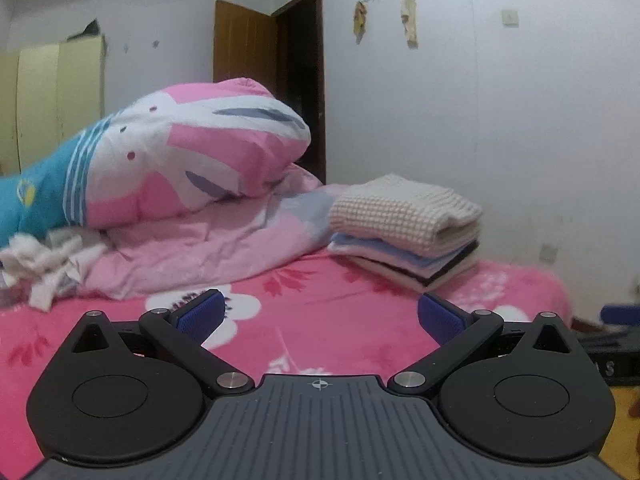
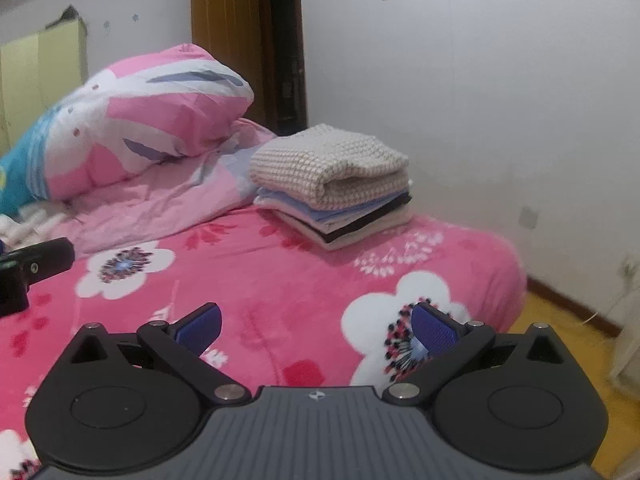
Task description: Fold clothes
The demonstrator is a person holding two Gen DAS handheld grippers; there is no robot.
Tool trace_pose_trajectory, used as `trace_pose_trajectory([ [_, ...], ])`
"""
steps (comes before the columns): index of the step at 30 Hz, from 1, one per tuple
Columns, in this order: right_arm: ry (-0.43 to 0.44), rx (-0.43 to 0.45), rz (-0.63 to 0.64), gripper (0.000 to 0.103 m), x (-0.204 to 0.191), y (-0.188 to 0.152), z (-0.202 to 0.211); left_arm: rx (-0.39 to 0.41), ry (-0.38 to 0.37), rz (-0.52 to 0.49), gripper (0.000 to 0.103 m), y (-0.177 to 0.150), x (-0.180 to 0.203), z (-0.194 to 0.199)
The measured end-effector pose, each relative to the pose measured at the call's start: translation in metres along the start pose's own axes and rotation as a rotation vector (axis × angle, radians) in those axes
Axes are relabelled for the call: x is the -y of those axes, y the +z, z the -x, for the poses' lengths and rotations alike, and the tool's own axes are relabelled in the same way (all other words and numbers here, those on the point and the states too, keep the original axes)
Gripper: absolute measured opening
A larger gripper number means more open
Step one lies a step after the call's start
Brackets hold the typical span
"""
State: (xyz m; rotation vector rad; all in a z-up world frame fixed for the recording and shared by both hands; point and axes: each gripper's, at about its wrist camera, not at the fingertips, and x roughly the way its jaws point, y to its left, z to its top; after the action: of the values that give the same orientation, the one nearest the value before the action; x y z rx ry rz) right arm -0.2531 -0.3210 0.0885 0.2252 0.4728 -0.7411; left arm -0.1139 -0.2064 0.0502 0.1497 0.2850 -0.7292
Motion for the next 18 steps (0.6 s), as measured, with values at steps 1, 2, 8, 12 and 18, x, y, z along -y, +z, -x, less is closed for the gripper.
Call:
trace_pose_trajectory([
  [1,-0.011,0.009,0.009,0.103,-0.005,0.000,-0.002,0.001,-0.007,0.010,0.103,0.000,-0.003,-0.002],
  [2,-0.019,0.016,0.022,0.103,-0.010,0.001,-0.004,0.000,-0.015,0.026,0.103,-0.001,-0.007,-0.005],
  [8,-0.093,0.012,0.116,0.103,-0.037,0.005,-0.020,-0.073,-0.076,0.150,0.103,-0.003,-0.030,-0.033],
  [12,-0.136,0.023,0.148,0.103,-0.048,0.009,-0.028,-0.078,-0.048,0.143,0.103,-0.005,-0.033,-0.045],
  [18,-0.138,-0.007,0.118,0.103,-0.052,0.017,-0.041,-0.071,-0.043,0.148,0.103,-0.005,-0.035,-0.055],
])
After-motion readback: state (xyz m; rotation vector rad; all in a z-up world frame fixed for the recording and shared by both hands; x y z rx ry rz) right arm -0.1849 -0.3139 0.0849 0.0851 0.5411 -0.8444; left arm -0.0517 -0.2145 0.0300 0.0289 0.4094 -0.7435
